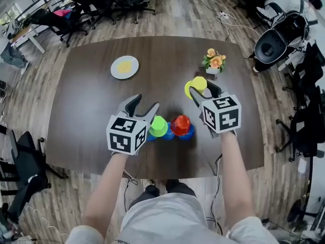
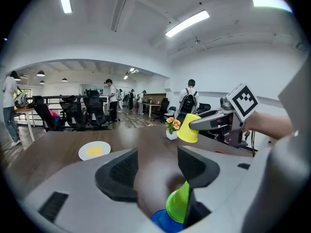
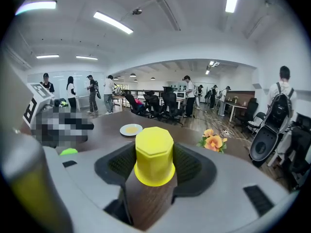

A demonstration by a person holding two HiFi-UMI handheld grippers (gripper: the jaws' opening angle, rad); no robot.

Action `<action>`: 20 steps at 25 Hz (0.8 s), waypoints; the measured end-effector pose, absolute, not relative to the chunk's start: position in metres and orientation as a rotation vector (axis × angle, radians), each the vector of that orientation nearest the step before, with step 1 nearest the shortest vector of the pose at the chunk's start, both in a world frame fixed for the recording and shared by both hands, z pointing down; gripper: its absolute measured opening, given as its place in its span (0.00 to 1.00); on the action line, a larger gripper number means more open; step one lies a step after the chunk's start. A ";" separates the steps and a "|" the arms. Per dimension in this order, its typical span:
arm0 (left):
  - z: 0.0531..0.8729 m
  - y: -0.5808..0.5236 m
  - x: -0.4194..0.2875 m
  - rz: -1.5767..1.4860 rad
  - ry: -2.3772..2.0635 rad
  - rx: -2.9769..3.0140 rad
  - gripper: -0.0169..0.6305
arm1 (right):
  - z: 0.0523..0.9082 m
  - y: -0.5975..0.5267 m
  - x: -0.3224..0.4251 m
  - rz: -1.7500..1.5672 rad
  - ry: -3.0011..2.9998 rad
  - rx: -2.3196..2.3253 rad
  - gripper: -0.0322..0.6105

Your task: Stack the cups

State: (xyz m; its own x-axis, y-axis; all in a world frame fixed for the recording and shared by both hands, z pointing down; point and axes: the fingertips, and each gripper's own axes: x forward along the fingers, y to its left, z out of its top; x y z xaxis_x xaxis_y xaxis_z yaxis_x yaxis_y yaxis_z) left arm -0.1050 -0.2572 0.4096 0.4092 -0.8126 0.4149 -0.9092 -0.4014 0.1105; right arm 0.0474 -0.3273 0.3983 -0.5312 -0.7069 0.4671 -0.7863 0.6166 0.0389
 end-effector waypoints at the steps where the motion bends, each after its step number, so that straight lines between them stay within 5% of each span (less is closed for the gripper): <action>1: 0.409 -0.254 -0.104 0.423 -1.480 2.360 0.42 | 0.392 -0.321 0.044 0.236 -2.406 1.183 0.42; 20: 0.402 -0.189 -0.114 0.402 -1.318 2.477 0.42 | 0.363 -0.207 -0.024 0.207 -2.394 1.058 0.42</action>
State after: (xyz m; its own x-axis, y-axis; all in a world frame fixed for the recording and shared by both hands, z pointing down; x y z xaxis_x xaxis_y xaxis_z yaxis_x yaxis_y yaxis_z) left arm -0.1144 -0.1893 0.4021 0.5383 -0.7509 0.3827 -0.8366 -0.5310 0.1349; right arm -0.0239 -0.2068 0.3629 -0.5662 -0.6479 0.5095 -0.7258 0.6849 0.0644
